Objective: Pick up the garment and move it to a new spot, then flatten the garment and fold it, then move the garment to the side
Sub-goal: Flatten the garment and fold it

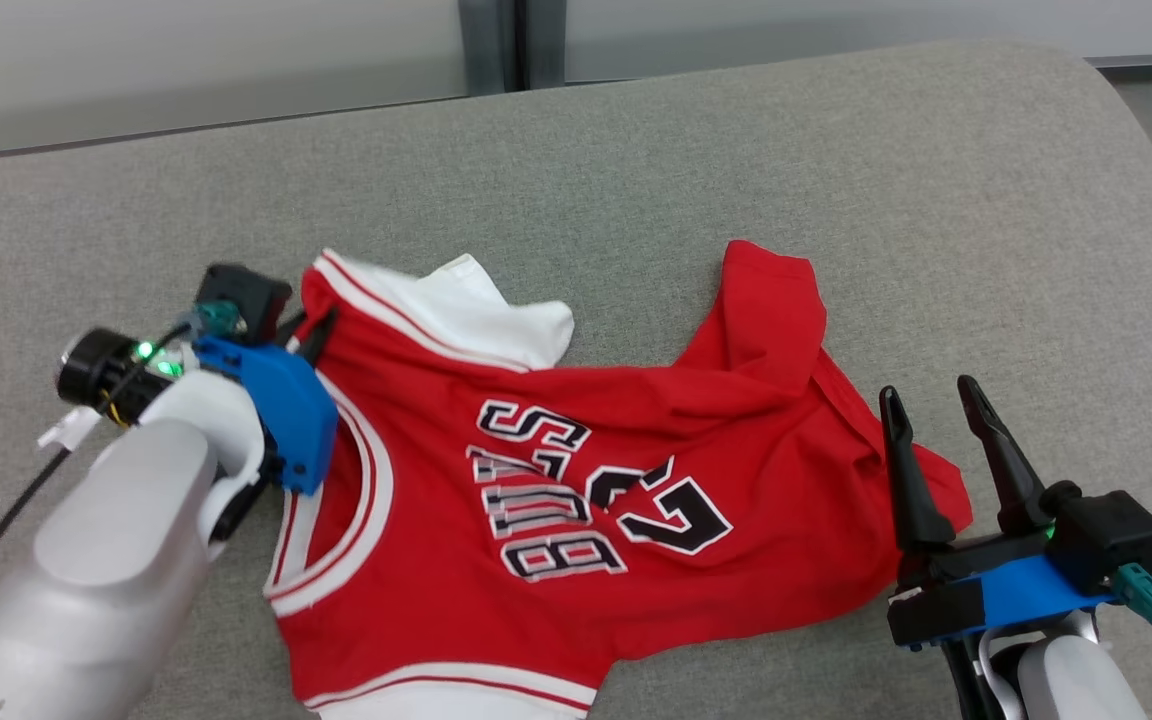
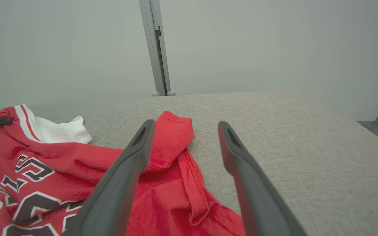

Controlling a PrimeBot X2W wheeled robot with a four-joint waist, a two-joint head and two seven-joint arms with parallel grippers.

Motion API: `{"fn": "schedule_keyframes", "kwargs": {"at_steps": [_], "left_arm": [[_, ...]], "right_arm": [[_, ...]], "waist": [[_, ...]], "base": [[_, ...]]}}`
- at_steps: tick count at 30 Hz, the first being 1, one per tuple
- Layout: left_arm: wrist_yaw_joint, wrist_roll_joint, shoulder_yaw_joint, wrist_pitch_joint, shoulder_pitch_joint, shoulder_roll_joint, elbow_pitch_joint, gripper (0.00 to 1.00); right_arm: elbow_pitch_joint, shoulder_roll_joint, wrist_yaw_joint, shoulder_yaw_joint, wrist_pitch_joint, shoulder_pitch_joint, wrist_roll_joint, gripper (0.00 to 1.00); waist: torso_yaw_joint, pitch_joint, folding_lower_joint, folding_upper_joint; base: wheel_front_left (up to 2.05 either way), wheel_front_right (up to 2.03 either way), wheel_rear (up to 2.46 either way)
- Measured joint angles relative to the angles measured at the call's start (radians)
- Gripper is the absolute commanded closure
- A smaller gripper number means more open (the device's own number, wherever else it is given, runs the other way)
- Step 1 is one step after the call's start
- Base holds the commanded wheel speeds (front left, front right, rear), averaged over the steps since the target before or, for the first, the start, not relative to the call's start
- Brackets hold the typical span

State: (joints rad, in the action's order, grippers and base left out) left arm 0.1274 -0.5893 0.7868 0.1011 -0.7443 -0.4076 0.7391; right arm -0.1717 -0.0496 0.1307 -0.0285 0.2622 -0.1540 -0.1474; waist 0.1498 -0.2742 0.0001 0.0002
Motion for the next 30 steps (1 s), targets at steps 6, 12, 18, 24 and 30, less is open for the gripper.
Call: {"fn": "schedule_keyframes", "kwargs": {"at_steps": [6,12,18,24,30], "left_arm": [[-0.024,0.021,-0.045,-0.11,-0.138,-0.013,0.053,1.0],[-0.05,0.029,-0.085,-0.21,-0.231,-0.03,0.127,1.0],[-0.053,0.037,-0.074,-0.256,-0.243,-0.013,0.209,0.0],[-0.075,0.043,-0.082,-0.346,-0.2,0.01,0.224,0.0],[-0.142,0.069,-0.158,-0.363,-0.074,-0.003,0.041,0.0]], "right_arm": [[0.006,0.0,0.0,0.005,0.0,-0.008,0.005,0.0],[0.01,0.0,0.0,0.013,0.0,-0.029,0.008,0.0],[0.006,0.0,0.0,0.009,0.0,-0.032,0.004,0.0],[-0.007,0.0,0.0,0.02,0.0,-0.02,0.006,0.0],[-0.012,0.0,0.0,0.044,0.0,0.009,0.025,0.0]], "waist": [[0.009,-0.021,-0.0001,-0.0001],[0.032,-0.055,0.0,0.0],[0.042,-0.07,0.0,0.0],[0.021,-0.027,-0.0001,0.0],[-0.02,0.039,-0.0002,0.0]], "base": [[0.0,0.0,0.0],[0.0,0.0,0.0],[0.0,0.0,0.0],[0.0,0.0,0.0],[0.0,0.0,0.0]]}}
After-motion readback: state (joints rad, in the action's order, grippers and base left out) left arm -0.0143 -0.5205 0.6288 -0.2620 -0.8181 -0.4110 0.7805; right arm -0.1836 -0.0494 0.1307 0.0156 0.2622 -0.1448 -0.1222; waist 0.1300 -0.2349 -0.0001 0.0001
